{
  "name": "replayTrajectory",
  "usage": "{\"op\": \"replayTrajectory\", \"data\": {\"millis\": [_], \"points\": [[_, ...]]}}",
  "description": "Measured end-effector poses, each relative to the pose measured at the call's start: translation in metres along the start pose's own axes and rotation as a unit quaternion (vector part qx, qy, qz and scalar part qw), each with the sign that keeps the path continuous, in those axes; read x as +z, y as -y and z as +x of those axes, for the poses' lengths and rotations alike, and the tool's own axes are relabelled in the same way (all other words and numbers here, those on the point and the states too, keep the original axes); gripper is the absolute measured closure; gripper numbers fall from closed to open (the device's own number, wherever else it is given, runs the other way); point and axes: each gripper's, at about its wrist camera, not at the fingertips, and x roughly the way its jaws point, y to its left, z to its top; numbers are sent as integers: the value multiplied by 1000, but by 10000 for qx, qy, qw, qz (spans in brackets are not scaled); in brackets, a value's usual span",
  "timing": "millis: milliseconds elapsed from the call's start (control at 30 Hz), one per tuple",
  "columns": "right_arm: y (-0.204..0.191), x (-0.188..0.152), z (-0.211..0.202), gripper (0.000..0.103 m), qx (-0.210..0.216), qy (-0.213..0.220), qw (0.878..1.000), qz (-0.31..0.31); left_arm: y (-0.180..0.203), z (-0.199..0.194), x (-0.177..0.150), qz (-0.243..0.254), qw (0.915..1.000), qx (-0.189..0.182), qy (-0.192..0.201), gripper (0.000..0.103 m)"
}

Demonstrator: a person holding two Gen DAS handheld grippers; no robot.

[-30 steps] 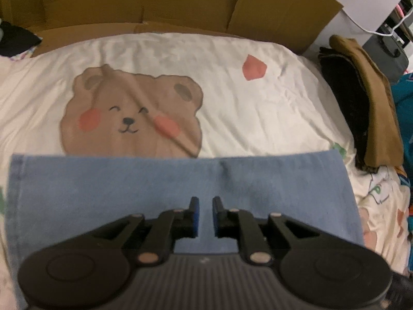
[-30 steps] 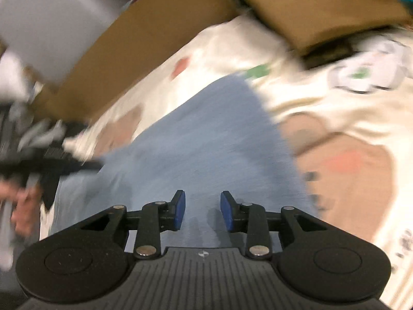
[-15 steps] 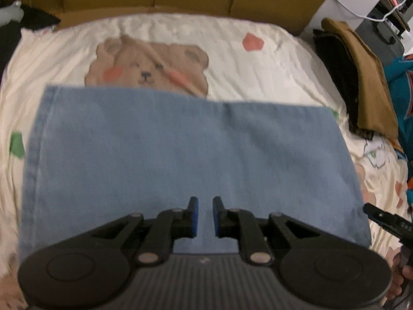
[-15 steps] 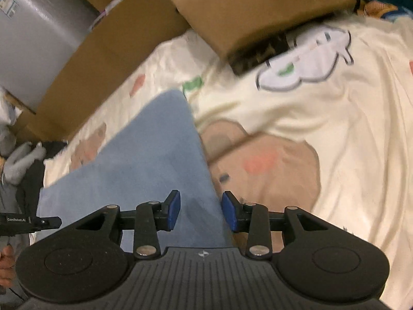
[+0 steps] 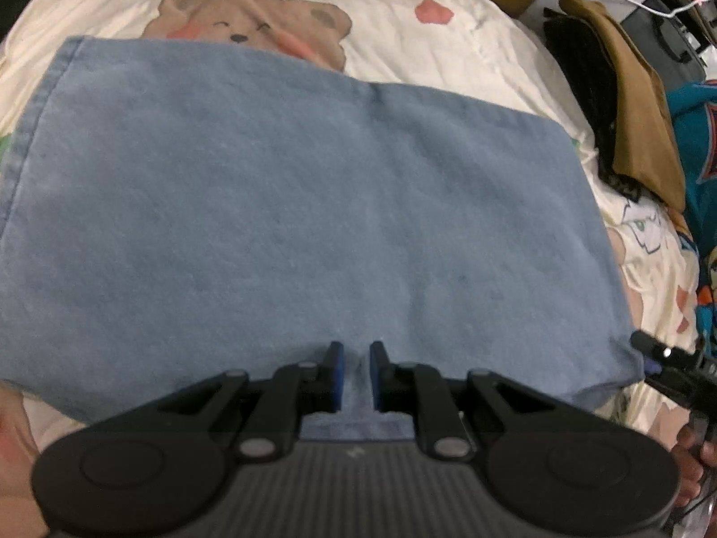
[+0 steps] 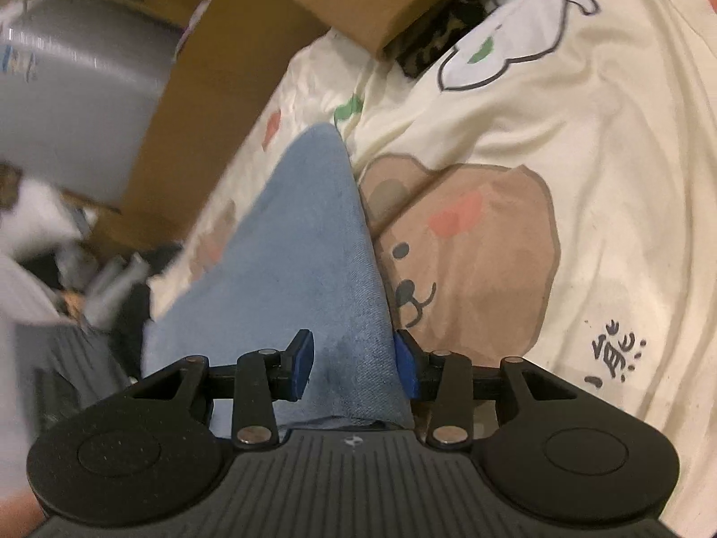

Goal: Fold clothes
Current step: 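Grasp the folded jeans edge with the right gripper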

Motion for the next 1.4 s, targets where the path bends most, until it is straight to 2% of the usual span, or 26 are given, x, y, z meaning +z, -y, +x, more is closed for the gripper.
{"op": "replayTrajectory", "data": {"millis": [67,233,467,667,800,900,967,1000,1100,1400], "points": [[7,1,-3,61,263,143,9991,289,1,3,0,1,10000,-23,-66,91],[19,9,18,61,517,225,9967,584,11,7,10,103,9998,-98,-142,91],[13,22,51,61,681,272,9955,595,29,7,21,329,9993,-163,-95,91],[7,27,49,61,930,170,9942,510,33,3,20,290,9994,-162,-60,91],[12,27,61,62,687,-62,9963,508,37,4,25,262,9996,-44,-99,91],[10,25,68,63,710,-186,9962,469,35,-7,27,42,10000,-42,-68,91],[7,25,70,72,665,-174,9965,479,34,-15,31,9,10000,-20,-49,91],[6,25,71,80,624,-168,9967,488,33,-19,34,30,10000,-10,-44,91],[3,27,71,83,490,-220,9972,512,30,-25,48,225,9997,-8,-78,91],[-20,35,63,85,179,-274,9989,325,12,-41,90,1032,9941,-177,-283,91]]}}
